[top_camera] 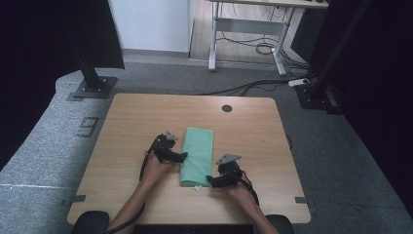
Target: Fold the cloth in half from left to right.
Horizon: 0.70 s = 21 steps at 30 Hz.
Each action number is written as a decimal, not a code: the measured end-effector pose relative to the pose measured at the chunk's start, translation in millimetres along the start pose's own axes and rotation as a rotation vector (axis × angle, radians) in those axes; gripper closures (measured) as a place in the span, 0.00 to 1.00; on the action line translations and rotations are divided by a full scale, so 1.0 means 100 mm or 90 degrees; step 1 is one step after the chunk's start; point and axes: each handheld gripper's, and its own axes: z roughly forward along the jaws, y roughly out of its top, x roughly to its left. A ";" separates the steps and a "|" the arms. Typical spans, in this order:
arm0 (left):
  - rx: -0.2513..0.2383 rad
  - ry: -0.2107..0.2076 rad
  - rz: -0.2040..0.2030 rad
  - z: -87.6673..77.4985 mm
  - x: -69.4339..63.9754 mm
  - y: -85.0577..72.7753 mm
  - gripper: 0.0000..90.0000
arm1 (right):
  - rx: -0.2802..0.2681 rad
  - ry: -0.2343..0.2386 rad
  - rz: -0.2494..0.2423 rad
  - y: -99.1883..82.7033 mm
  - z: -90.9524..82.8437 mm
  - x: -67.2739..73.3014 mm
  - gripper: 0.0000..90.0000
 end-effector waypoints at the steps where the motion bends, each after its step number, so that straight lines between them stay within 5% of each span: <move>1: 0.000 0.000 0.000 0.00 0.00 0.00 0.03 | -0.001 0.000 0.000 0.00 0.00 0.00 0.22; 16: -0.024 -0.025 -0.009 -0.07 -0.02 -0.01 0.04 | -0.017 0.006 0.007 -0.01 -0.03 -0.03 0.21; 21: -0.036 -0.045 0.019 -0.26 -0.12 0.00 0.03 | -0.037 0.004 0.013 0.01 -0.12 -0.06 0.19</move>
